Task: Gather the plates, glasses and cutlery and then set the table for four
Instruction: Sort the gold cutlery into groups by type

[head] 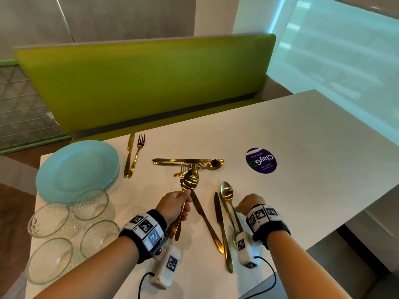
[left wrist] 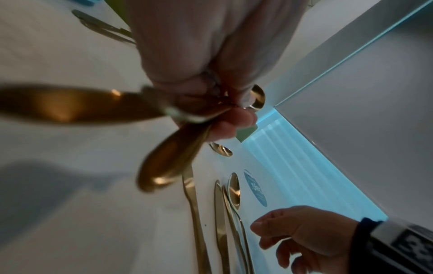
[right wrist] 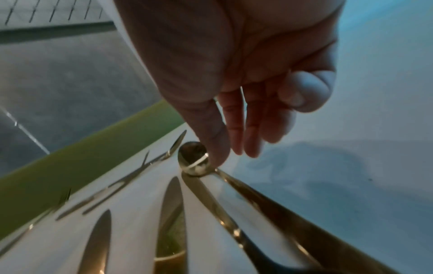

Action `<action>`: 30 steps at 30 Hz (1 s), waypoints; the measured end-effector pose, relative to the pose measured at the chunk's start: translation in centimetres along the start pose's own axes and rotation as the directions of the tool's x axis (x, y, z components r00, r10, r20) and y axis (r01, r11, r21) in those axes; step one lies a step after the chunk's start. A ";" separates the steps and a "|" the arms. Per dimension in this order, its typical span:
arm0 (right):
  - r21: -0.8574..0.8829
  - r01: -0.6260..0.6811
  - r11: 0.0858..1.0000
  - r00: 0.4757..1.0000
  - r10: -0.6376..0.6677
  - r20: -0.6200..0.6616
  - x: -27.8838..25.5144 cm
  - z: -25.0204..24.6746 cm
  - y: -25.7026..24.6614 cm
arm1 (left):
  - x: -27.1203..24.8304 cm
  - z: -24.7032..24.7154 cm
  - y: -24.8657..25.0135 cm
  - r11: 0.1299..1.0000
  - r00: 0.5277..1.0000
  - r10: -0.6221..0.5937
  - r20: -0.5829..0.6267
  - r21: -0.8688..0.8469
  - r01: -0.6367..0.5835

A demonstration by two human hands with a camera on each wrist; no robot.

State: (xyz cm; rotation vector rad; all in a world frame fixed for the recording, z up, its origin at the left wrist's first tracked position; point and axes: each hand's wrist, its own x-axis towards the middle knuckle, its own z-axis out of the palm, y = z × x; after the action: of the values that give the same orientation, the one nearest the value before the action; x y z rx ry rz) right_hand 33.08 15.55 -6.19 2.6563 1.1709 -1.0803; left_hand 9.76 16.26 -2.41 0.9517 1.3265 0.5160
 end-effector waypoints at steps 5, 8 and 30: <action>-0.037 0.023 0.999 0.999 -0.024 -0.035 0.2 1.3 -0.2 | 0.5 0.4 0.2 0.998 0.998 -0.058 -0.011 -0.002 0.058; -0.024 0.017 1.000 0.999 -0.017 -0.041 0.7 1.5 -0.2 | 1.0 0.4 0.6 0.996 0.996 -0.089 0.007 -0.023 0.089; 0.551 0.232 0.802 0.907 -0.382 0.175 -5.2 -0.1 -7.5 | 1.3 1.5 1.4 0.991 0.981 -0.004 0.191 -0.129 0.029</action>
State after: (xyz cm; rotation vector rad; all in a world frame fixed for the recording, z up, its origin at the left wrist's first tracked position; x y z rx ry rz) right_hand 25.75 17.68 -1.24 2.5614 1.4562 -2.0215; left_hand 11.73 17.62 -2.01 0.8581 1.1134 0.4806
